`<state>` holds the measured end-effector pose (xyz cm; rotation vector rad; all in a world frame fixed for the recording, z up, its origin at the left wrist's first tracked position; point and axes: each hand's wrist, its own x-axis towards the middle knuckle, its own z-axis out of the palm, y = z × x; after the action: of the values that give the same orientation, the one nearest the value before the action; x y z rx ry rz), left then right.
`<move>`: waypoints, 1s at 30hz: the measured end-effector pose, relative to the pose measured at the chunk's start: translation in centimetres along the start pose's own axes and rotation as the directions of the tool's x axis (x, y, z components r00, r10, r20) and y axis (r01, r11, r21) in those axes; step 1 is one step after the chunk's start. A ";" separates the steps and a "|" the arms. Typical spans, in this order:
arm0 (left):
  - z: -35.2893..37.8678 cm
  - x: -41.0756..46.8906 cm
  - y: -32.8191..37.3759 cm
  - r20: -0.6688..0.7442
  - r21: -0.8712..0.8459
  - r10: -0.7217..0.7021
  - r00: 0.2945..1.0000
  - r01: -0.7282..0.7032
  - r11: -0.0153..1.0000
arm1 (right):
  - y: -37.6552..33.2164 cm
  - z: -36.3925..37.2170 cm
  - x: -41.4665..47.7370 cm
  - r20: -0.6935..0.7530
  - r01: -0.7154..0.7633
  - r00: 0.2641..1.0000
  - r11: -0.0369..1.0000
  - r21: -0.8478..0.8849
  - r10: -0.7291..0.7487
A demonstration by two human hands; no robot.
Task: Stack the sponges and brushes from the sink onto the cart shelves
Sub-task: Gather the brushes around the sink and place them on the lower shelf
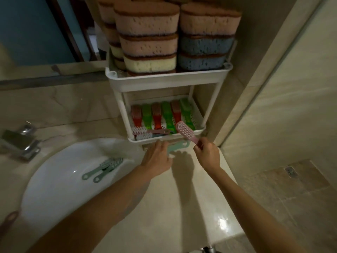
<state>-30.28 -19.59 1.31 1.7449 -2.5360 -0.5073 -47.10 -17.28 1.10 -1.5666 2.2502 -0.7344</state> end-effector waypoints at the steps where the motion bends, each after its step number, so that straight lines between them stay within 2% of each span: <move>1: -0.9 0.8 -0.4 -0.050 0.010 -0.005 0.999 0.005 1.000 | -0.8 0.1 0.8 0.001 0.004 1.000 1.000 0.007 -0.004; 5: -4.4 3.8 -1.4 -0.142 0.132 -0.041 0.989 0.060 0.989 | -3.2 0.4 3.8 0.031 -0.007 1.000 0.999 0.040 0.006; 9: -6.4 7.2 -2.2 -0.024 0.286 -0.054 0.998 0.058 0.956 | -4.6 0.8 6.2 0.120 -0.028 0.992 1.000 0.000 0.027; 13: -6.0 10.4 -3.7 0.144 0.107 -0.114 0.983 0.099 0.989 | -4.7 1.3 7.9 0.185 -0.035 0.981 0.996 -0.084 0.050; 16: -5.6 11.8 -4.6 0.153 0.005 -0.112 0.982 0.112 0.994 | -4.2 1.6 9.0 0.201 -0.042 0.978 0.994 -0.100 0.062; 18: -5.3 12.5 -5.1 0.143 0.013 -0.137 0.980 0.136 0.991 | -4.0 1.8 9.4 0.208 -0.033 0.976 0.992 -0.118 0.057; 23: -4.3 13.1 -6.6 0.298 0.119 -0.213 0.930 0.185 0.975 | -4.0 2.5 9.5 0.230 0.009 0.973 0.986 -0.164 0.030; 26: -4.4 13.0 -6.4 0.349 0.077 -0.175 0.921 0.158 0.985 | -4.4 2.6 9.5 0.222 0.028 0.975 0.980 -0.194 0.016; 30: -4.1 13.5 -6.8 0.318 0.000 -0.155 0.935 0.163 0.987 | -4.6 2.7 9.6 0.228 0.035 0.974 0.982 -0.187 0.009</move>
<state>-28.42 -35.16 1.08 2.0168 -2.5789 -0.8938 -45.58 -28.08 1.90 -1.6581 2.1932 -0.3282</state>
